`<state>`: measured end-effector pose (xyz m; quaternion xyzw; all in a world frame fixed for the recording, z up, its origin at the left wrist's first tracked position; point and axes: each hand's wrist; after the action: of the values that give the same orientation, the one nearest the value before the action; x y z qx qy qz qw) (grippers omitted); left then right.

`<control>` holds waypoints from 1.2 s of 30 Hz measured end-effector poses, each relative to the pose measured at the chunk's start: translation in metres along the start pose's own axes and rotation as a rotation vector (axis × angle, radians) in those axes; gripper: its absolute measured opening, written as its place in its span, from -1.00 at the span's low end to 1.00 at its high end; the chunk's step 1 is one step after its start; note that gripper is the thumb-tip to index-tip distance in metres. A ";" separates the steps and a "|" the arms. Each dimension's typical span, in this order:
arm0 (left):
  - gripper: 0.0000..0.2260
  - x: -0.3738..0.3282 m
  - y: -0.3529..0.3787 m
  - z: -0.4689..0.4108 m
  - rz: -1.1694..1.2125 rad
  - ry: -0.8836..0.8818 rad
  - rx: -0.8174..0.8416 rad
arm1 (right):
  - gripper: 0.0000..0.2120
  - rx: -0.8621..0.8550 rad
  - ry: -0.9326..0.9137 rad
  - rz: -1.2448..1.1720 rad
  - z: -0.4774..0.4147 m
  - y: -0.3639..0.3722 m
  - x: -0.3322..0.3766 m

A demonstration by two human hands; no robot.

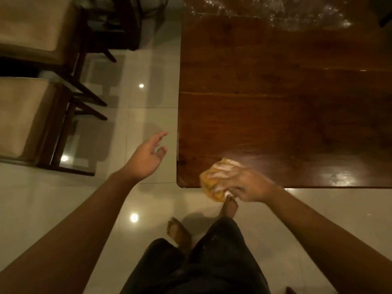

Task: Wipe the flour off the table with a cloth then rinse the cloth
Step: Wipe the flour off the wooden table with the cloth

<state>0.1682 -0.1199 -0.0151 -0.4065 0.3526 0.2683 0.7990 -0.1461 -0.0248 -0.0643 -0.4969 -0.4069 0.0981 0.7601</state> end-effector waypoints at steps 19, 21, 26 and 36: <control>-0.53 -0.030 0.024 -0.081 -0.222 -0.022 0.128 | -0.65 0.001 -0.156 -0.021 -0.048 -0.028 -0.046; -0.42 -0.035 0.037 -0.088 -0.363 -0.130 0.169 | -0.62 -0.084 0.045 0.003 -0.021 -0.058 -0.100; -0.31 -0.063 0.065 -0.105 -0.552 -0.297 0.135 | -0.53 -0.408 0.818 -0.128 -0.014 -0.114 -0.172; -0.17 -0.086 0.044 -0.161 -0.745 -0.266 0.181 | -0.57 -0.108 0.513 0.019 -0.032 -0.116 -0.177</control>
<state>0.0293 -0.2443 -0.0361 -0.3960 0.0969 -0.0213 0.9129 -0.2679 -0.2011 -0.0651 -0.5493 -0.2006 -0.0458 0.8099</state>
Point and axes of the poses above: each hand's wrist, its own z-axis away from the middle knuckle, its own y-axis out of the palm, x = y × z, and after that the axes turned 5 degrees about x, right-handed
